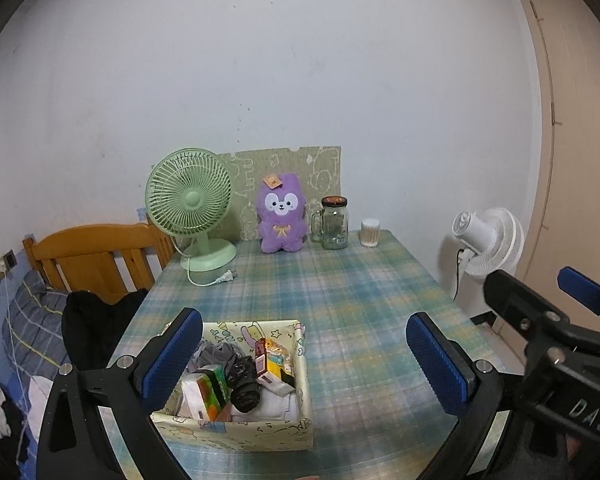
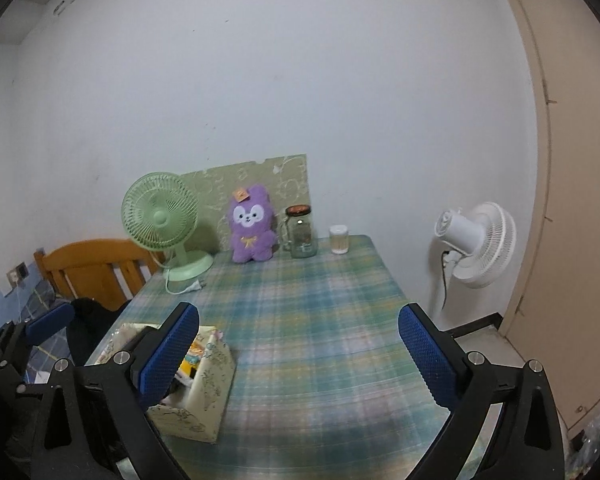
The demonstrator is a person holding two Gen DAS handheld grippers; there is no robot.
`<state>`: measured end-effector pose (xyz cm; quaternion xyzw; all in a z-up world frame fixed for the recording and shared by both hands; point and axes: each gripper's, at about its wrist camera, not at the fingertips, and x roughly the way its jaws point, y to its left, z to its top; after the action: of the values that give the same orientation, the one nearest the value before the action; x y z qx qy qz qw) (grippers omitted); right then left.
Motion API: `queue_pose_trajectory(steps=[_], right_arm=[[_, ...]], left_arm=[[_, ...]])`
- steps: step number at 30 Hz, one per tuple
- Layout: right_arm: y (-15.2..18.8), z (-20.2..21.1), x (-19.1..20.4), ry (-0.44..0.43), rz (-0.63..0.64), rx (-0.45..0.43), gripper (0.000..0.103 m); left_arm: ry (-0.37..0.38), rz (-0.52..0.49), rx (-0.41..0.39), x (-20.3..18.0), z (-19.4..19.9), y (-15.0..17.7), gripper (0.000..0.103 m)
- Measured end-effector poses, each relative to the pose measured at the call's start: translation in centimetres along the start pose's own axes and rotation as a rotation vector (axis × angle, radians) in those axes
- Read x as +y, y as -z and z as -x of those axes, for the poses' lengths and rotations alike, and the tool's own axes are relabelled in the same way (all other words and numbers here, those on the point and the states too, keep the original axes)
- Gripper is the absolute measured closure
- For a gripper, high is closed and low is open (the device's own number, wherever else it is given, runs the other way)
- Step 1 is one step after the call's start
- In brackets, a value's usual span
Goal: Organize soft objects
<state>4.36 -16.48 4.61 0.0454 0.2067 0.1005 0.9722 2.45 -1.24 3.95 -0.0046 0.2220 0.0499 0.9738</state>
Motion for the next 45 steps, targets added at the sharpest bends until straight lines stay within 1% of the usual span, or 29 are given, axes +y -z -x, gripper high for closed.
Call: queue_pose_trajectory(steps=[8, 14, 21, 31, 38, 45], right_arm=[[0.0, 1.2, -0.8, 0.026, -0.013, -0.016, 0.0], [0.1, 1.4, -0.7, 0.035, -0.008, -0.018, 0.0], [0.3, 1.0, -0.8, 0.009, -0.009, -0.002, 0.0], [0.4, 0.7, -0.3, 0.011, 0.011, 0.012, 0.0], [0.5, 0.7, -0.3, 0.033, 0.015, -0.003, 0.0], [0.6, 0.7, -0.4, 0.028, 0.014, 0.0, 0.0]], left_arm=[[0.005, 0.019, -0.013, 0.4, 0.7, 0.1, 0.0], [-0.007, 0.028, -0.02, 1.0, 0.9, 0.2, 0.0], [-0.038, 0.036, -0.023, 1.3, 1.1, 0.5, 0.0], [-0.042, 0.043, -0.009, 1.9, 0.7, 0.9, 0.0], [-0.043, 0.04, -0.003, 1.9, 0.6, 1.0, 0.0], [-0.041, 0.038, -0.003, 1.9, 0.5, 0.9, 0.0]])
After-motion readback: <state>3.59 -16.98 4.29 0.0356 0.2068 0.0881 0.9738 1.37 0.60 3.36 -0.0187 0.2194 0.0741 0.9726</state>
